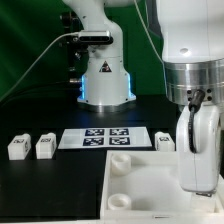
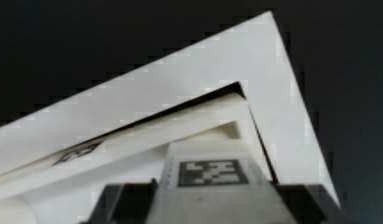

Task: Assemble one leg

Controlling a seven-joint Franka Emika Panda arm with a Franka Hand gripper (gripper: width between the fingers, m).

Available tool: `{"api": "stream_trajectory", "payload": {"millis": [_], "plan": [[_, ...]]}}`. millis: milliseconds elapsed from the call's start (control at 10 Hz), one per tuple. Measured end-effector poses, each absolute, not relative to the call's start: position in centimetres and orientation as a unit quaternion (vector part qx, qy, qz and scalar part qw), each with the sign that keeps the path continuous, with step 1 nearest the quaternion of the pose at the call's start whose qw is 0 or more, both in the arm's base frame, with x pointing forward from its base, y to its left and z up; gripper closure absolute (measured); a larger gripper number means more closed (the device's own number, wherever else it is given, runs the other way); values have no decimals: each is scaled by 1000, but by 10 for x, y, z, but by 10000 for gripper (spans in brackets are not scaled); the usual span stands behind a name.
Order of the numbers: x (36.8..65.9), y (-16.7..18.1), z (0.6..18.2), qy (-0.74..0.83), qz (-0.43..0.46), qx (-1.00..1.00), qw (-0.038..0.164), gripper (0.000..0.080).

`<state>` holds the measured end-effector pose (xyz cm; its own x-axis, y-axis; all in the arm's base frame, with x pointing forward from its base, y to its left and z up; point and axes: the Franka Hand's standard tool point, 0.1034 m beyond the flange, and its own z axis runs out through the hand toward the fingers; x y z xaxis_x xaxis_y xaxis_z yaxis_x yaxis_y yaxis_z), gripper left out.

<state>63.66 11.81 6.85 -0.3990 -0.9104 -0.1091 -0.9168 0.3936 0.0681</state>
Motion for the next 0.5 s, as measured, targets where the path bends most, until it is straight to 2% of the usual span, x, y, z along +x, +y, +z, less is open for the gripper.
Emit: {"api": "stream_trajectory", "payload": {"millis": [100, 200, 300, 500], "plan": [[636, 119, 67, 824, 59, -563, 27, 421], [636, 119, 67, 824, 59, -563, 27, 244], [636, 119, 67, 823, 59, -564, 27, 176], [636, 119, 67, 823, 59, -564, 27, 155]]}}
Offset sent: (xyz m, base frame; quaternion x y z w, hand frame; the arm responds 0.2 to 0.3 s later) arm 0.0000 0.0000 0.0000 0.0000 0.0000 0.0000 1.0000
